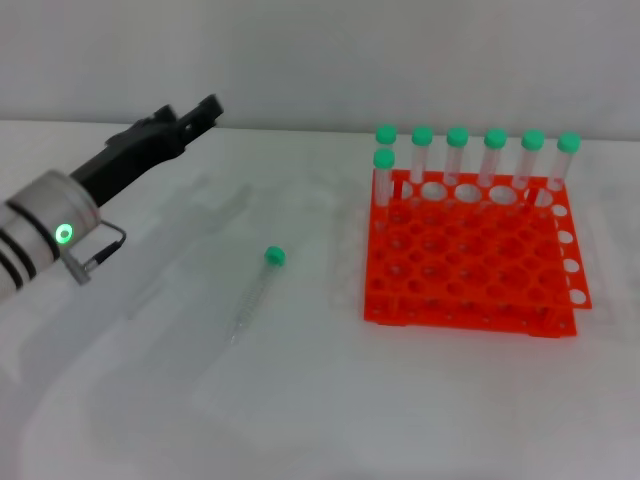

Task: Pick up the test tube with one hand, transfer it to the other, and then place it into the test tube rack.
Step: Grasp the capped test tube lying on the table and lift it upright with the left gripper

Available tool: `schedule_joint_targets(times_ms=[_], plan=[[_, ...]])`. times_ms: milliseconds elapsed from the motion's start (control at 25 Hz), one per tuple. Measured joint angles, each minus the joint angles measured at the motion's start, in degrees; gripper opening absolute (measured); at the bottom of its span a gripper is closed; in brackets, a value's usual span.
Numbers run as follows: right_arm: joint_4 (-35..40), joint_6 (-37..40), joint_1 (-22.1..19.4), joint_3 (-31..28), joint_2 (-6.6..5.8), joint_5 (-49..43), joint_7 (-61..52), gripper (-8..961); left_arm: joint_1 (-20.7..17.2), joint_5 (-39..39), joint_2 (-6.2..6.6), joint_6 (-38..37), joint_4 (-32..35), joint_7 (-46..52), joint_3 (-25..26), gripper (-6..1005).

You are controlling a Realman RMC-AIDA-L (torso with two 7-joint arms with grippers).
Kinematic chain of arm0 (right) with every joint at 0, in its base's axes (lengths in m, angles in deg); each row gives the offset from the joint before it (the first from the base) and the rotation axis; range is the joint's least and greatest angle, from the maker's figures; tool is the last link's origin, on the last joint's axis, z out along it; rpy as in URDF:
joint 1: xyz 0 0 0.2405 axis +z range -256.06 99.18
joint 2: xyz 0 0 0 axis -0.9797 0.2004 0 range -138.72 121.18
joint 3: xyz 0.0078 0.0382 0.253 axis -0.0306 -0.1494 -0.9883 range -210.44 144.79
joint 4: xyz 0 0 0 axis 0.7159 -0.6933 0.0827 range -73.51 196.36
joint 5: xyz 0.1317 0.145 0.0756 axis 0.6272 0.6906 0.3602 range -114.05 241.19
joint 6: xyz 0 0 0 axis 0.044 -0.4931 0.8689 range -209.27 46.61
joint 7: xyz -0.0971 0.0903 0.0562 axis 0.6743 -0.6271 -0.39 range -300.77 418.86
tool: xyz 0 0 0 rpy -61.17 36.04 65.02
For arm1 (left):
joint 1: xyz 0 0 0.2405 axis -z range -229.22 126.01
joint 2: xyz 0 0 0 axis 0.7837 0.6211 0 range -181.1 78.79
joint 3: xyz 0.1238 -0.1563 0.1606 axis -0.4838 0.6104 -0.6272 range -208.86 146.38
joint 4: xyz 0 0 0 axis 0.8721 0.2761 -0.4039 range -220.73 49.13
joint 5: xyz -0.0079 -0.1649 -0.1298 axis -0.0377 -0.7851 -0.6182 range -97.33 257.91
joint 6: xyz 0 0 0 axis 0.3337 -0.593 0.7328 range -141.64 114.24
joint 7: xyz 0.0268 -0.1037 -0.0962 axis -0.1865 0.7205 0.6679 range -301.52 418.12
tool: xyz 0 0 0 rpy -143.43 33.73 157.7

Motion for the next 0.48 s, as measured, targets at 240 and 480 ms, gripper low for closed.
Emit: schedule_joint_targets(times_ms=[240,480], plan=[[0.0,-0.01,-0.13,-0.03,-0.13,0.01,0.33,855,7.94,18.24,5.4,-1.57,-4.02,21.29,-0.1,889],[0.09,-0.01,-0.32,-0.03,-0.61,0.01,0.07,851,19.39,38.1,8.04,-8.63,-14.76,44.18,-3.23,884]])
